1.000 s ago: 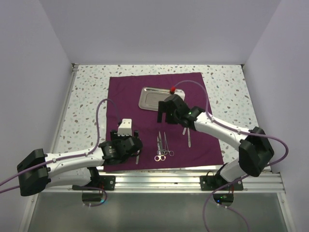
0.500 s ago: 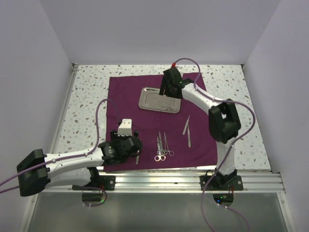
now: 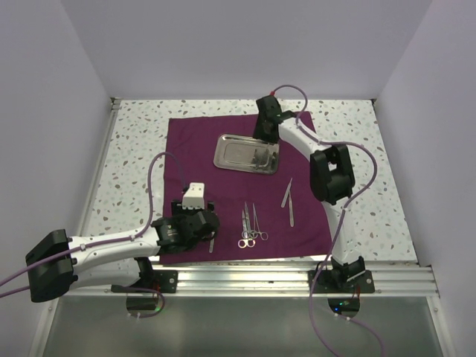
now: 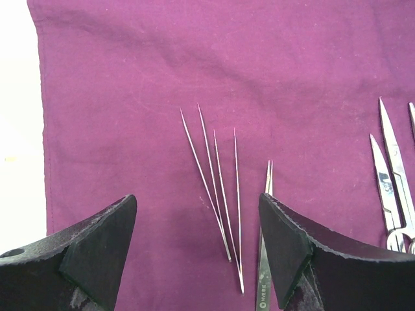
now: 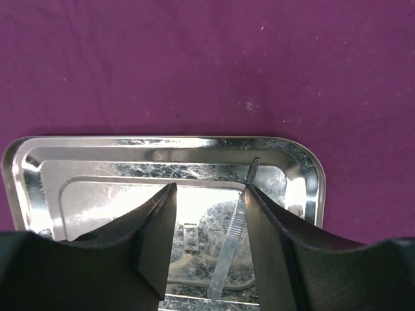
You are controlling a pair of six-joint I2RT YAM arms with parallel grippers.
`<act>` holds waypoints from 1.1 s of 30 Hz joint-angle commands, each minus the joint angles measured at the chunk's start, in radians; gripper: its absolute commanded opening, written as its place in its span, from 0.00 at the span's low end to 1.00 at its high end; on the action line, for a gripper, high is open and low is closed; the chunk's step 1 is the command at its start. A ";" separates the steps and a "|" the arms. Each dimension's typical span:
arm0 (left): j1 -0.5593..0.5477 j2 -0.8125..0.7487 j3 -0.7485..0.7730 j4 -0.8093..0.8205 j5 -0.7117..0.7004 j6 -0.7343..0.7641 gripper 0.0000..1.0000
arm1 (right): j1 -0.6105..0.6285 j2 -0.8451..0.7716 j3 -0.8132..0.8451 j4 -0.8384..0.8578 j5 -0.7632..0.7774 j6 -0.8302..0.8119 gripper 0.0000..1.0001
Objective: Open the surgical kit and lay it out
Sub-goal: Pick up the medical item from the container.
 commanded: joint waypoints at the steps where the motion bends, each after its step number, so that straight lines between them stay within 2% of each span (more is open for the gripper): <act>1: -0.006 -0.011 -0.011 0.039 -0.013 0.013 0.80 | 0.001 0.030 0.039 -0.025 -0.022 -0.001 0.49; 10: -0.004 -0.010 -0.014 0.052 -0.006 0.025 0.80 | -0.020 0.030 -0.031 0.005 -0.028 0.018 0.47; 21: -0.006 0.018 -0.008 0.053 -0.010 0.027 0.80 | -0.039 0.108 -0.004 -0.002 -0.036 0.019 0.43; 27: -0.004 0.022 -0.004 0.044 -0.013 0.022 0.80 | -0.042 0.222 0.149 -0.079 -0.036 0.011 0.34; 33: -0.004 0.012 -0.005 0.045 -0.006 0.025 0.80 | -0.043 0.305 0.255 -0.145 -0.058 -0.007 0.16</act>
